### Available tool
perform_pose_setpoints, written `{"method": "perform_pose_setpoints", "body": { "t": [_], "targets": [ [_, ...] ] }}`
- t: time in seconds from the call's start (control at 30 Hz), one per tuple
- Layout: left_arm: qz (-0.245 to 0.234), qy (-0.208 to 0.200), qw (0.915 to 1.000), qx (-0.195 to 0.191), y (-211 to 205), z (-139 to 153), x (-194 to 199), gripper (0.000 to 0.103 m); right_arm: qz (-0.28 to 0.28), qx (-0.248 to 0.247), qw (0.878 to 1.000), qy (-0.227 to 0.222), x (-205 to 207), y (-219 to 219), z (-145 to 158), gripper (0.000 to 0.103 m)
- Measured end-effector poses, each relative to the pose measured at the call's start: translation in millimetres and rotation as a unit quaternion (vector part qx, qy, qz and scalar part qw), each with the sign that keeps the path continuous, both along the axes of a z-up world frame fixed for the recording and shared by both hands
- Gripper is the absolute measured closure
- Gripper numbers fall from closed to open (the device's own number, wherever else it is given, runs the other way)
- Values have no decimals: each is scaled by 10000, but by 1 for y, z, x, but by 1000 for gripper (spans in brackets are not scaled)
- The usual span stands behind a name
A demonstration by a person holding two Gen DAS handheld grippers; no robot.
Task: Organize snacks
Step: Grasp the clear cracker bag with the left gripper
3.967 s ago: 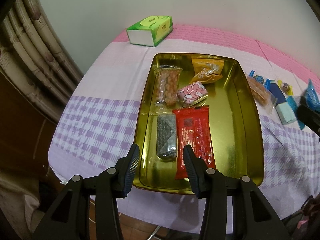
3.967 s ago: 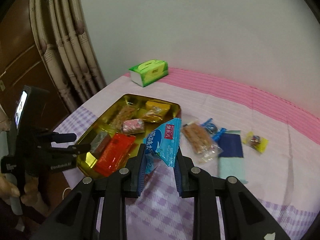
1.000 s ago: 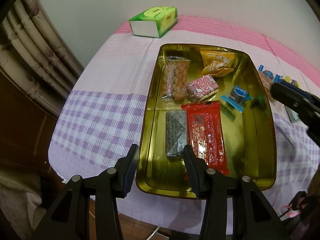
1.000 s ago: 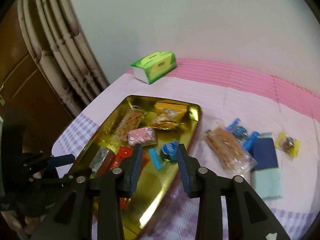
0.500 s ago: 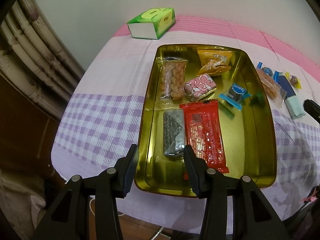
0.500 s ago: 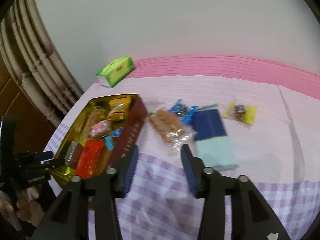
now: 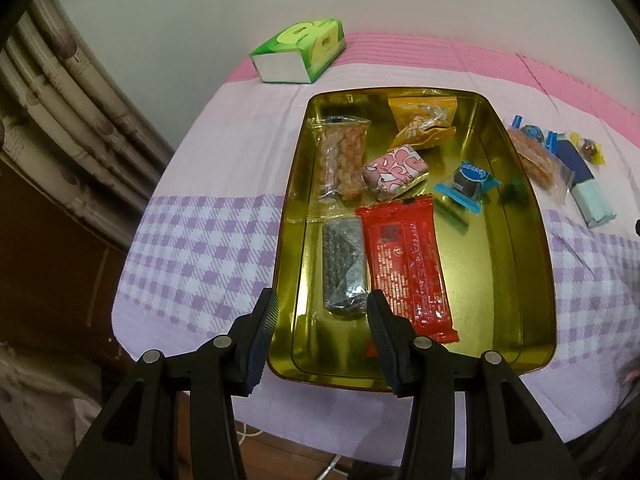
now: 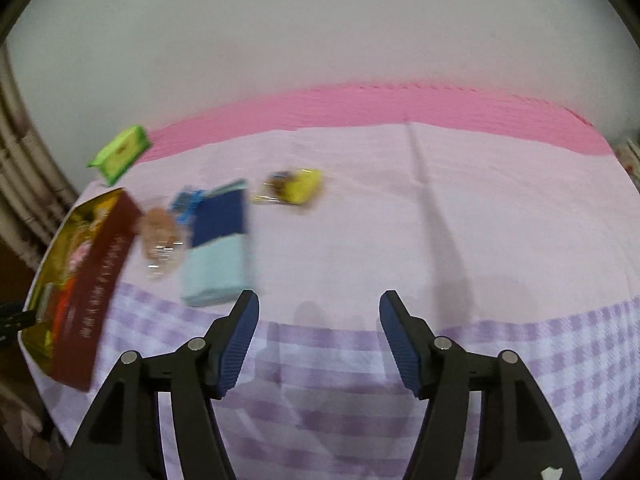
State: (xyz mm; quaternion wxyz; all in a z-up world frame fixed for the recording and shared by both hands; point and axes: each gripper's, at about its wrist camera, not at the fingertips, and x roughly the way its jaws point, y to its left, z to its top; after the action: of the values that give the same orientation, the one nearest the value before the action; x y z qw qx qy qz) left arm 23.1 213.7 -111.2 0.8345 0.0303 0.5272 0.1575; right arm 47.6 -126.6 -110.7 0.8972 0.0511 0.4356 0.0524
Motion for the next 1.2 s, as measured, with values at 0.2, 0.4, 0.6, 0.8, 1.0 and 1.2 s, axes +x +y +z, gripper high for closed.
{"method": "perform_pose_setpoints", "body": {
  "t": [0.2, 0.4, 0.6, 0.8, 1.0, 1.2],
  "targets": [
    [-236, 14, 9996, 158, -12, 3, -1, 55, -291, -33, 9995, 151, 2, -29, -14, 41],
    [-804, 10, 9959, -405, -36, 19, -1, 55, -182, -79, 9998, 70, 1, -33, -17, 38],
    [-1379, 214, 9874, -749, -79, 39, 21, 55, -57, 100, 9998, -144, -4, -34, -20, 26],
    [-1272, 436, 9809, -1406, -104, 46, 65, 44, -52, 548, 9982, -247, -10, -47, -18, 25],
    [-1005, 812, 9705, -2035, -124, 29, 120, 44, 55, 656, 9975, -249, -10, -45, -18, 16],
    [-534, 1224, 9616, -2398, -142, -3, 164, 44, 60, 1052, 9939, -310, -10, -55, -19, 15]
  ]
}}
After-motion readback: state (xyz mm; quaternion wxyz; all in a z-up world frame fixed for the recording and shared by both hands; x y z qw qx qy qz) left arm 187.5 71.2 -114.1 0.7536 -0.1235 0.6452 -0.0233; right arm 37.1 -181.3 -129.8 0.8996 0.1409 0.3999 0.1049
